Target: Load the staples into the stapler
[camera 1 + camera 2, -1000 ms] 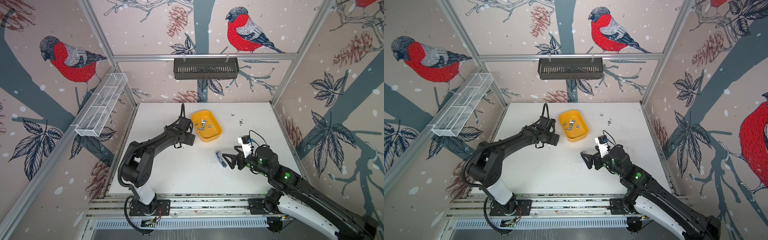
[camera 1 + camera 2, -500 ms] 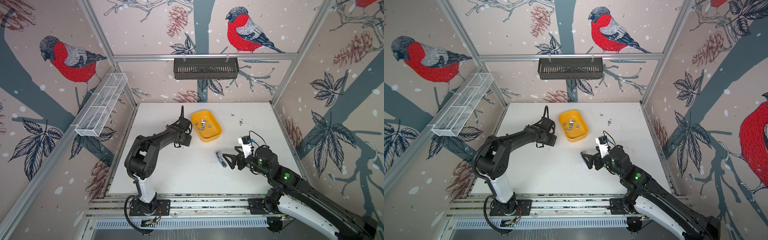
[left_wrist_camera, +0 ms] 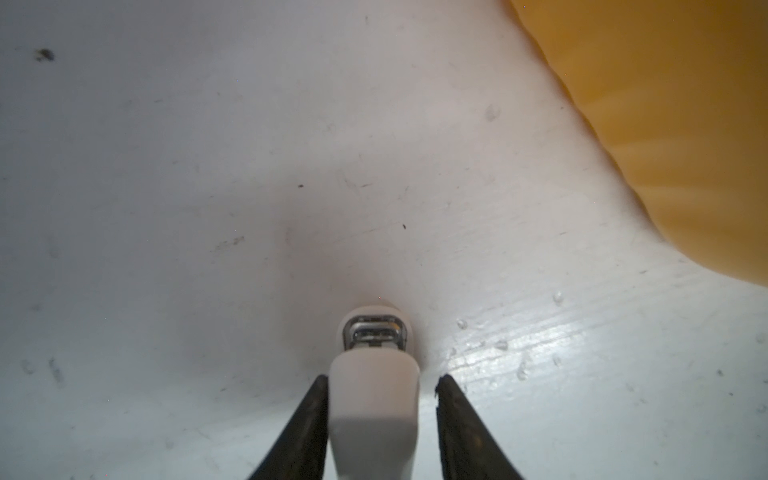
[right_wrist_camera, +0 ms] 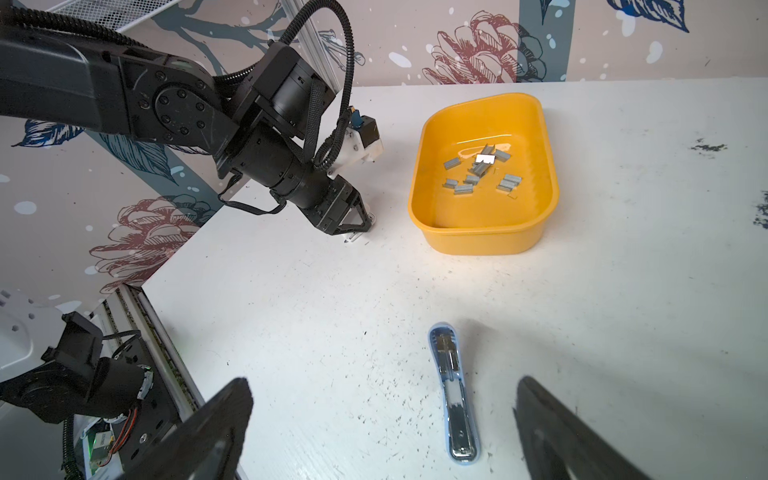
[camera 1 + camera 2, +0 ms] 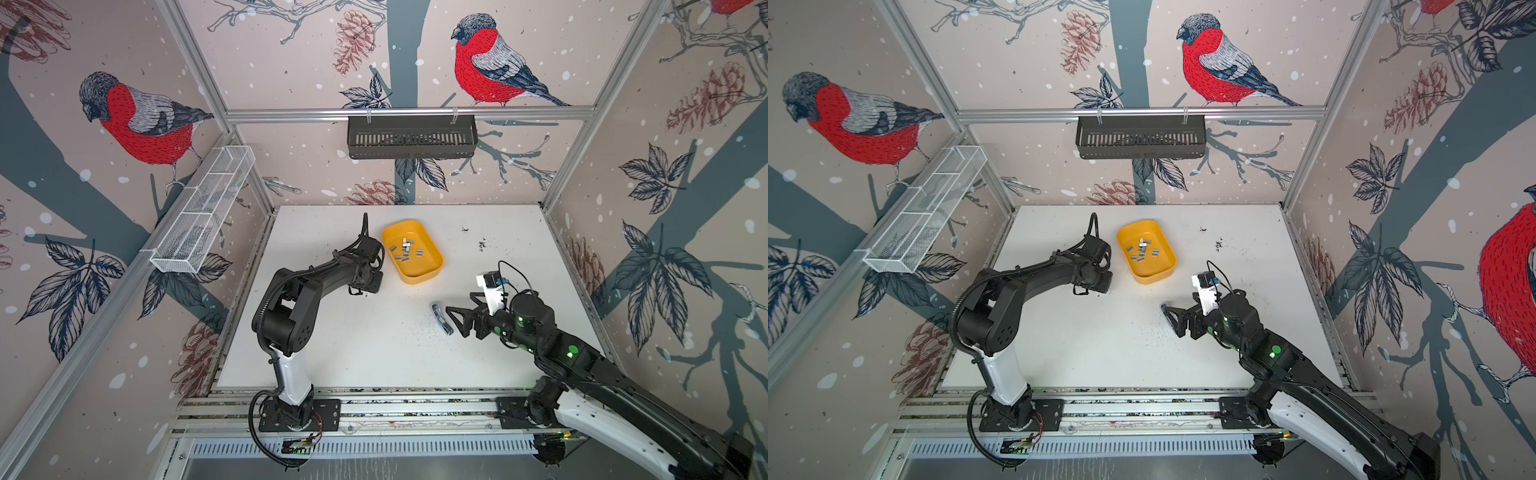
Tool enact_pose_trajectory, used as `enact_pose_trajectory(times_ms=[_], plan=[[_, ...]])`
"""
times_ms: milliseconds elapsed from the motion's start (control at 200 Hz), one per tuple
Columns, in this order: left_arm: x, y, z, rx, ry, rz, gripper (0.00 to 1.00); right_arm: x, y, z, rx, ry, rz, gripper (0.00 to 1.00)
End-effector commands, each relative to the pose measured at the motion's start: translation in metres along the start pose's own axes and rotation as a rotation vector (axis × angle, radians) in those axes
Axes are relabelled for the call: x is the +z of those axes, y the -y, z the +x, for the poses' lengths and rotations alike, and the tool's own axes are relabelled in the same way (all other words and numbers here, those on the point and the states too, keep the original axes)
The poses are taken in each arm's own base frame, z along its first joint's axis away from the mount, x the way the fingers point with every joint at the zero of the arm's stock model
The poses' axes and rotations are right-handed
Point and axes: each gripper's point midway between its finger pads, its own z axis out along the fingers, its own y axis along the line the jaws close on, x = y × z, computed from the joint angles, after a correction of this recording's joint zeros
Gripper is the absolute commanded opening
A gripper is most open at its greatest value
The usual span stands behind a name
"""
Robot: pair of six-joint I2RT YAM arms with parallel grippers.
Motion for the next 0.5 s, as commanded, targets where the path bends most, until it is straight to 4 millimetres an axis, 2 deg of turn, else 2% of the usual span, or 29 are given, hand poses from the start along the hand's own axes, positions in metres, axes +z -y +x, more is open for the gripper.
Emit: enact_pose_trajectory(times_ms=[0,270,495], plan=[[-0.003,0.0008,-0.0069,-0.018,0.025,0.021,0.45,0.0003,-0.0033,-0.0053,0.006,0.023,-0.019,0.99],[-0.0091,0.0006,-0.0137,-0.039,0.059,0.062,0.44,0.0015,-0.0019,-0.0046,0.009,0.022,-0.021,0.99],[-0.0062,0.0015,-0.012,-0.038,0.048,0.069,0.38,0.0013,-0.0015,-0.005,0.011,0.023,-0.022,0.98]])
